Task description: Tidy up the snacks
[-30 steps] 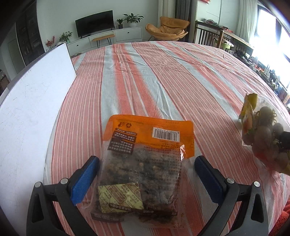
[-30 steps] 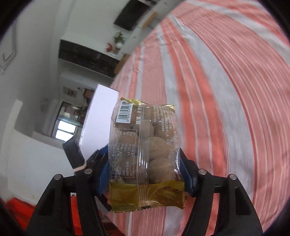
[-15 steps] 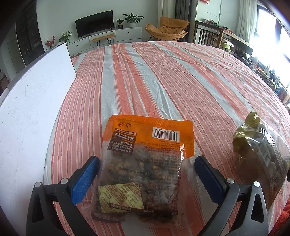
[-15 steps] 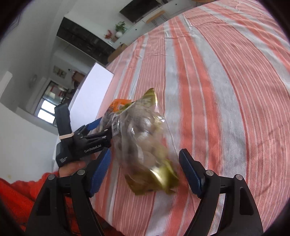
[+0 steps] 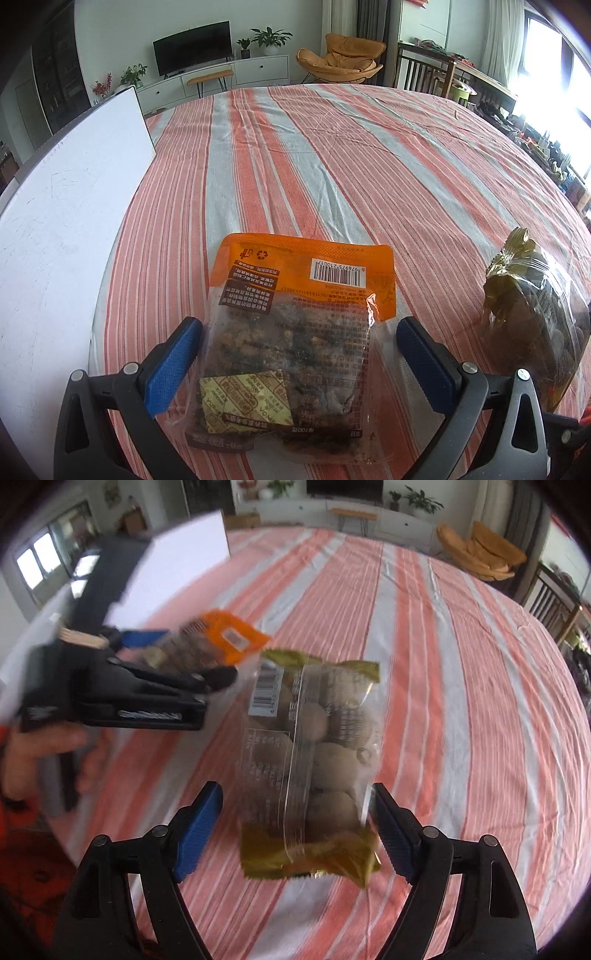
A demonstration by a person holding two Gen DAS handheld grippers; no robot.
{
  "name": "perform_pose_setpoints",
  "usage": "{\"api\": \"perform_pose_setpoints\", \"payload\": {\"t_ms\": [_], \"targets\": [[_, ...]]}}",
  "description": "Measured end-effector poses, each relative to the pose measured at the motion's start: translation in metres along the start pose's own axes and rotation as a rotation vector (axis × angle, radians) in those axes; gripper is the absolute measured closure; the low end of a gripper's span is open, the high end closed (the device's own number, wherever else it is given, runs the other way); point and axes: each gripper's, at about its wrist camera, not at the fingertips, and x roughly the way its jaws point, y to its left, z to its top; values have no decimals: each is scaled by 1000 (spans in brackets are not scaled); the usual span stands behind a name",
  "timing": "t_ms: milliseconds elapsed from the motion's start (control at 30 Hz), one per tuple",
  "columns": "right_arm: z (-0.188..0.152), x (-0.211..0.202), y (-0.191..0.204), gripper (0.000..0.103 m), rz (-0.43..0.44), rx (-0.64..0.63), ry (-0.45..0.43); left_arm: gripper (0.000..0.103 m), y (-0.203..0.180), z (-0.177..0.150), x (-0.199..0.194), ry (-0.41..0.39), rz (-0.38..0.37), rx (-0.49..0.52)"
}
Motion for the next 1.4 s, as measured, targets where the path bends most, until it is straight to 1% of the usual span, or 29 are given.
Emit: {"api": "perform_pose_setpoints", "payload": {"t_ms": [33, 67, 100, 167, 233, 300, 367, 467, 567, 667, 700, 733, 767, 800, 833, 867, 900, 1000, 1067, 1167, 1200, 1267, 1333, 1367, 1400], "targets": [[0, 1, -6, 26, 34, 42, -6, 0, 0, 0, 0, 0, 0, 0], [-3, 1, -18, 33, 105, 118, -34, 0, -1, 0, 0, -1, -1, 1], [-11, -2, -32, 37, 149, 169, -66, 0, -1, 0, 0, -1, -1, 2], [-22, -6, -52, 39, 256, 263, -105, 0, -3, 1, 1, -1, -1, 3], [-33, -11, -62, 39, 309, 312, -131, 0, -2, 1, 1, -1, -1, 3], [-48, -12, -76, 39, 411, 392, -160, 0, -3, 0, 1, -1, -2, 3], [-59, -13, -87, 39, 485, 459, -185, 0, -3, 0, 0, -1, -2, 3], [-65, -14, -96, 39, 549, 535, -221, 0, -2, 0, 1, -1, -2, 3], [-72, -17, -103, 39, 594, 575, -255, 0, -2, 0, 1, 0, -3, 3], [-74, -17, -103, 39, 615, 581, -262, 0, -3, 0, 0, 6, -11, 11], [-75, -19, -102, 39, 604, 578, -261, 0, -1, 0, -1, 15, -20, 23], [-69, -15, -104, 39, 588, 576, -258, 1, -1, -1, -1, 27, -33, 36], [-69, -16, -102, 39, 559, 576, -255, 7, -1, -3, -4, 23, -41, 38], [-66, -17, -101, 39, 532, 576, -254, 21, 2, -3, -7, 6, -50, 39], [-66, -18, -102, 39, 503, 578, -253, 26, 3, -5, -11, -4, -56, 41], [-66, -21, -100, 39, 476, 580, -258, 36, 7, -6, -14, -6, -76, 19], [-68, -24, -99, 39, 460, 583, -269, 38, 13, -5, -16, 3, -104, -12], [-72, -36, -93, 39, 435, 592, -314, 39, 35, -8, -25, 31, -212, -145], [-76, -45, -88, 39, 423, 589, -339, 39, 44, -12, -36, 40, -280, -210], [-80, -54, -76, 39, 399, 581, -348, 39, 44, -13, -62, 29, -354, -234], [-82, -58, -75, 39, 393, 581, -349, 39, 45, -11, -76, 18, -387, -243], [-75, -61, -70, 39, 390, 582, -353, 39, 53, -5, -105, -16, -443, -260], [-57, -71, -57, 39, 409, 560, -373, 39, 71, 5, -139, -71, -464, -262], [-44, -77, -47, 39, 424, 533, -386, 39, 85, 10, -159, -111, -451, -259], [-29, -82, -37, 39, 437, 500, -398, 39, 102, 14, -178, -153, -418, -256]]}}
